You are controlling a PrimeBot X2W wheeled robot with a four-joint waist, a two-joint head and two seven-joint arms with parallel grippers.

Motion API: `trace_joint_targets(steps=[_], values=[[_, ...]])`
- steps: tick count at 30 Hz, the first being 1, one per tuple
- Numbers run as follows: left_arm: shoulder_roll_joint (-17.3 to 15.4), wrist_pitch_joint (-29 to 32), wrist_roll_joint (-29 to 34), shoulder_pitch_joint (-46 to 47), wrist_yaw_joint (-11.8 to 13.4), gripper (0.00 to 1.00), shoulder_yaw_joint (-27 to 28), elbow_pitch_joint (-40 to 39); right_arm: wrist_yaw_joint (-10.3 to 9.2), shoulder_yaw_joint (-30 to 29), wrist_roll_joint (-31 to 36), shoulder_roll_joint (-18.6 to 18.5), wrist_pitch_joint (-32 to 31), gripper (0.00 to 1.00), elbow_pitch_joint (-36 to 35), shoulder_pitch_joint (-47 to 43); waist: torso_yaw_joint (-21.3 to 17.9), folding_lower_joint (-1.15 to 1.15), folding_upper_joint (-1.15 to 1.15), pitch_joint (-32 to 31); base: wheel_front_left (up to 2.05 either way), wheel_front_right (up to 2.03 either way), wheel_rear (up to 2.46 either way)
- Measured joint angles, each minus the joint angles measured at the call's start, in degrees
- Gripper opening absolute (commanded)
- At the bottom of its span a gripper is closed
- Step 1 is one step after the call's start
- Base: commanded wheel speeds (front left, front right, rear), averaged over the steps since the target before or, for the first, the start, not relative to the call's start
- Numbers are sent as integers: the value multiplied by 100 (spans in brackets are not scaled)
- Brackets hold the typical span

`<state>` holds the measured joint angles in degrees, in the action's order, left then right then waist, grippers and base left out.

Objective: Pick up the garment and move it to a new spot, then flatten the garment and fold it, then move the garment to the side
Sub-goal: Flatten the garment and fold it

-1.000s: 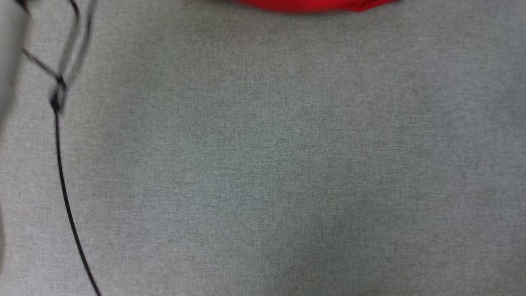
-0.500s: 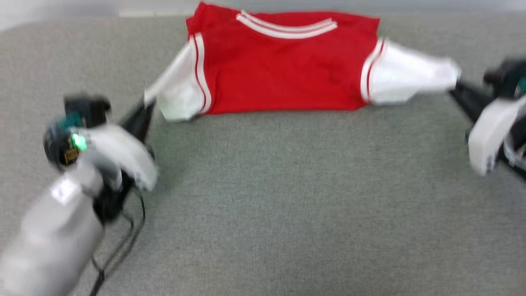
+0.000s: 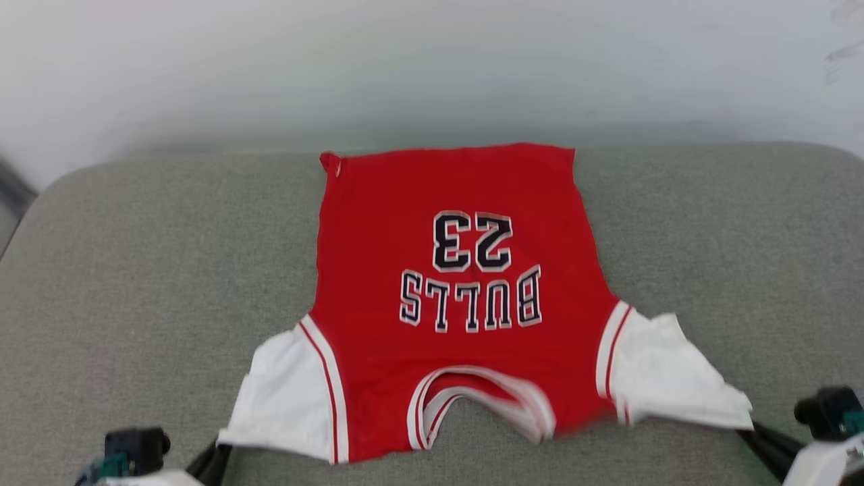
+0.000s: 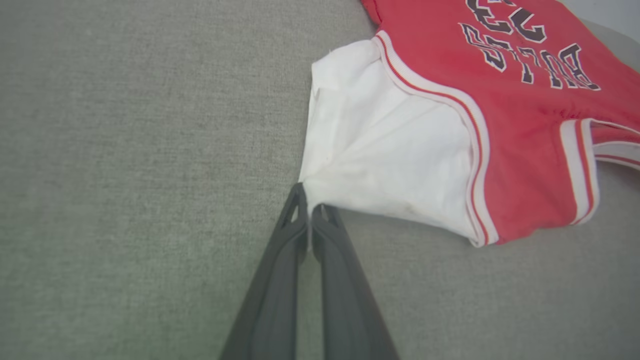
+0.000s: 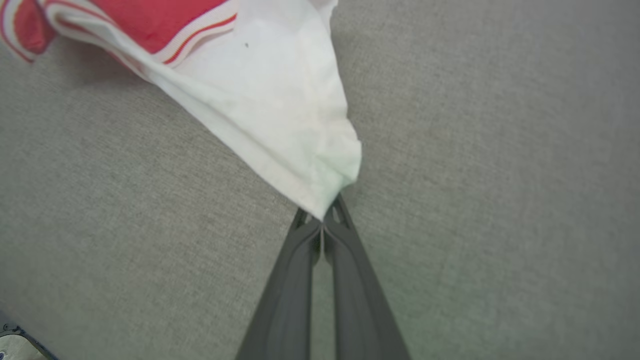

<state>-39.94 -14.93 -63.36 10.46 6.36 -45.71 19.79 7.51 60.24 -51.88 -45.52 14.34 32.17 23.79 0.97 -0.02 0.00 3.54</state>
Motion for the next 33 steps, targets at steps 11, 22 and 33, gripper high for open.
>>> trace_joint_targets(steps=[11,22,33], values=[[-421,-13,-307,-1268,480,0,99,-809,0,-1003,31,-37,-124,0,-224,-1958,-6,1,0,-418,0,0,0],[-569,59,-282,-1351,719,0,110,-1271,0,-2024,489,56,-909,100,-762,-2345,46,2,0,-315,0,0,0],[-490,38,190,-860,854,0,157,-1736,0,-4014,1290,-553,-1726,100,-2463,-1365,328,3,0,88,0,0,0]])
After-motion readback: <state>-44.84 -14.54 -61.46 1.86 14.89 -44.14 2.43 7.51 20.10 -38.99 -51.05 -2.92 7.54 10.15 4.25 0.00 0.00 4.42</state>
